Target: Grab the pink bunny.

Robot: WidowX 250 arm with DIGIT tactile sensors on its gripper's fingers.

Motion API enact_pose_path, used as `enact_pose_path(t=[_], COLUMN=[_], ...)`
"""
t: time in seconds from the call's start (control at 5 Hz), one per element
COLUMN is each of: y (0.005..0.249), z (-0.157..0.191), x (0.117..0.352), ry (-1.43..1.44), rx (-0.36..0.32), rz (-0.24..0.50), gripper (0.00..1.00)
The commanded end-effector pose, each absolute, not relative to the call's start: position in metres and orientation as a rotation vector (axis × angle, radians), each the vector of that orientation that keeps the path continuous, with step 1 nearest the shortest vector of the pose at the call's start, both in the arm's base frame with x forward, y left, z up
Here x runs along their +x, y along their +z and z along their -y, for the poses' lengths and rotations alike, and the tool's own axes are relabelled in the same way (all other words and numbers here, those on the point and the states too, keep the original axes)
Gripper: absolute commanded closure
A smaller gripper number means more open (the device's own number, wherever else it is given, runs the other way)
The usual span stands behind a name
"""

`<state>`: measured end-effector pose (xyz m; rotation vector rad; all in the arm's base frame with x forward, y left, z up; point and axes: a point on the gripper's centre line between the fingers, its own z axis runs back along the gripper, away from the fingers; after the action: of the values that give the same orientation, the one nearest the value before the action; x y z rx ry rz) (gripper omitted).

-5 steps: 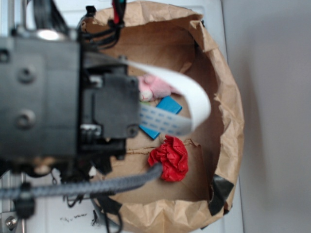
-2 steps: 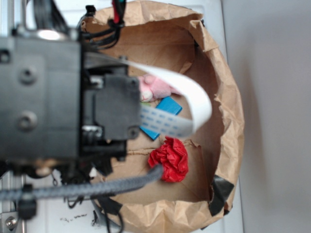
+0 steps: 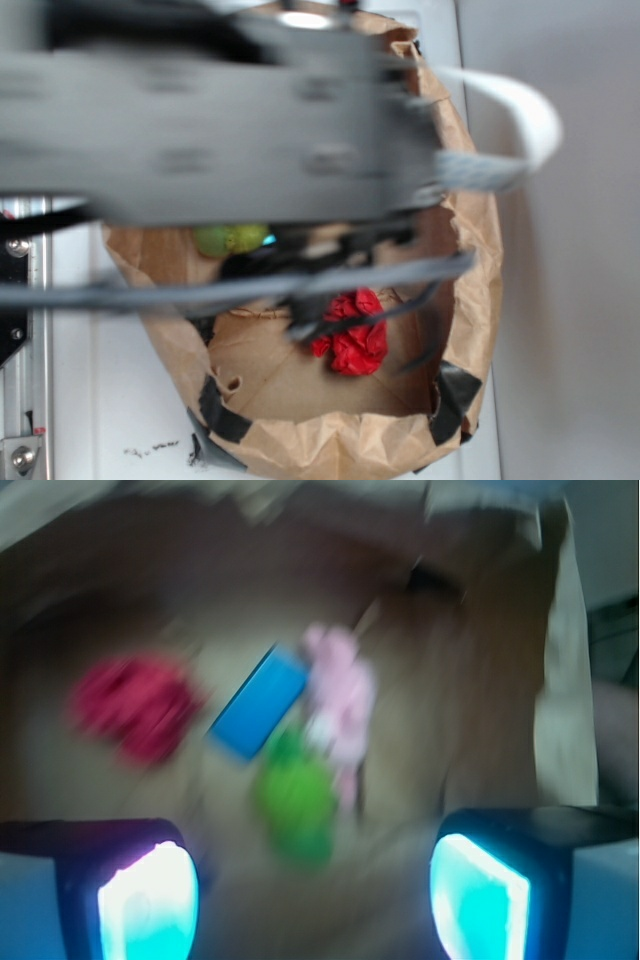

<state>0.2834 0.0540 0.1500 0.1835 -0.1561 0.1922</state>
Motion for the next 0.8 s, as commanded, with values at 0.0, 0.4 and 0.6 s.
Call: enact_pose_path(t=[0.0, 0.4, 0.6], y=[0.135, 0.112, 0.111], z=[-0.092, -0.081, -0.08], x=[0.314, 0.318, 0.317], ry=[0.116, 0.042, 0.043], rx=[0.195, 0.13, 0.063], rz=[0.316, 0.286, 0.247], gripper=[0.0, 0.0, 0.0])
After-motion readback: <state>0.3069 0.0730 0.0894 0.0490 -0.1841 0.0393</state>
